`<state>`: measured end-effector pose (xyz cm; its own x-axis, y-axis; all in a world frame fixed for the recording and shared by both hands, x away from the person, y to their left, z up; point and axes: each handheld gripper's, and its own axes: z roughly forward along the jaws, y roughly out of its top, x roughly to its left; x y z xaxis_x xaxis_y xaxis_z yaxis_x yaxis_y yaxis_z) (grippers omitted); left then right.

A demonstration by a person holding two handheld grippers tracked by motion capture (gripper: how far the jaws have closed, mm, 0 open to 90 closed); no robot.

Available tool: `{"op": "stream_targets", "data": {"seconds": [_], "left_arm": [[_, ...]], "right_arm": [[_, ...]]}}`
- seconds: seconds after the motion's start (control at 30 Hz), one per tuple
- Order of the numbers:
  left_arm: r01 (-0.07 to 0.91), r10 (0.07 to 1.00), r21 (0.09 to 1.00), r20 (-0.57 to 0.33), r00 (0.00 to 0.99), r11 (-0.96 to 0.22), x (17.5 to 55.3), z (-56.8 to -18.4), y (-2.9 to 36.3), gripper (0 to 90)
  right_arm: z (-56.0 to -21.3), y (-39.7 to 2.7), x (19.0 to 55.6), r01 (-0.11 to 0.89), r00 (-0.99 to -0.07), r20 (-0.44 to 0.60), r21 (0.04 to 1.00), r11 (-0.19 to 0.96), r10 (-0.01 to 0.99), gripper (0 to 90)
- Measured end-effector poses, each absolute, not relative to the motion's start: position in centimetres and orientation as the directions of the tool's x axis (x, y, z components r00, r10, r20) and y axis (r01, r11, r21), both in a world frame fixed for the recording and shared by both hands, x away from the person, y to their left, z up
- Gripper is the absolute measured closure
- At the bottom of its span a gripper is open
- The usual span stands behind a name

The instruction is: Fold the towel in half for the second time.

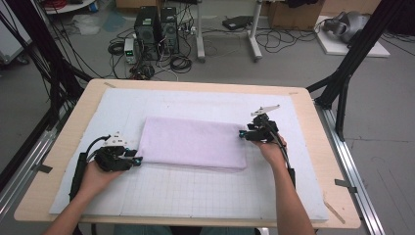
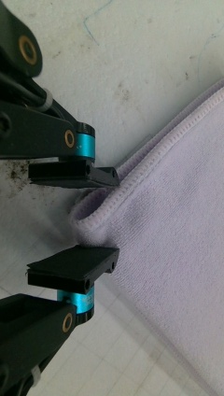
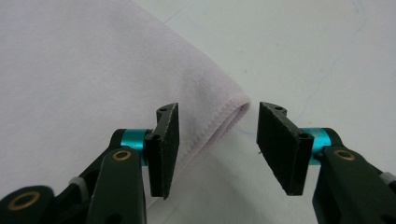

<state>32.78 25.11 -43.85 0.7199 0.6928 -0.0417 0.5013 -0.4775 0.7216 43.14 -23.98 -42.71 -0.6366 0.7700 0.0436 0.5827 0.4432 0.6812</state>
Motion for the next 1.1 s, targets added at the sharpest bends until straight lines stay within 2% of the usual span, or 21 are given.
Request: {"op": "stream_targets", "data": {"seconds": [0.07,0.13,0.17,0.3,0.43,0.5,0.57,0.6,0.77,0.93,1.1], "left_arm": [[0.501,0.692,0.722,-0.044,0.721,-0.476,32.8,-43.8,25.1,60.8],[0.498,0.691,0.724,-0.042,0.722,-0.477,32.8,-43.9,25.1,61.5],[0.494,0.688,0.726,-0.039,0.724,-0.479,32.8,-43.8,25.1,62.1],[0.487,0.689,0.733,-0.035,0.724,-0.474,32.7,-43.7,25.0,64.3],[0.482,0.684,0.736,-0.035,0.729,-0.475,32.7,-43.7,24.9,64.4],[0.481,0.688,0.745,-0.041,0.724,-0.461,32.7,-43.7,24.8,63.9],[0.481,0.696,0.753,-0.044,0.717,-0.449,32.7,-43.5,25.0,61.9],[0.482,0.698,0.757,-0.047,0.714,-0.442,32.7,-43.4,25.2,60.6],[0.476,0.718,0.779,-0.050,0.695,-0.407,32.6,-42.9,25.6,55.3],[0.478,0.733,0.791,-0.056,0.677,-0.381,32.6,-42.3,25.6,47.7],[0.467,0.740,0.802,-0.048,0.671,-0.372,32.5,-41.8,25.2,40.8]], "right_arm": [[-43.4,-23.6,43.5,0.590,-0.648,0.063,0.672,0.448,0.759,56.2],[-43.6,-23.5,43.7,0.603,-0.659,0.123,0.675,0.424,0.742,74.1],[-43.5,-23.5,43.7,0.598,-0.667,0.126,0.678,0.427,0.734,80.1],[-42.9,-23.1,44.0,0.577,-0.671,0.064,0.671,0.465,0.739,82.4],[-42.2,-22.9,44.7,0.567,-0.654,0.037,0.686,0.457,0.755,82.4],[-42.1,-22.8,44.9,0.570,-0.658,0.040,0.679,0.463,0.752,79.9],[-42.3,-22.7,44.8,0.580,-0.652,0.041,0.670,0.464,0.757,65.3],[-42.2,-22.9,44.7,0.585,-0.652,0.054,0.671,0.456,0.756,61.5],[-40.6,-23.1,43.5,0.552,-0.670,0.086,0.722,0.417,0.737,54.0],[-39.2,-22.1,42.1,0.518,-0.698,0.106,0.758,0.397,0.708,42.7],[-39.0,-21.1,40.8,0.492,-0.726,0.120,0.779,0.389,0.677,33.2]]}}
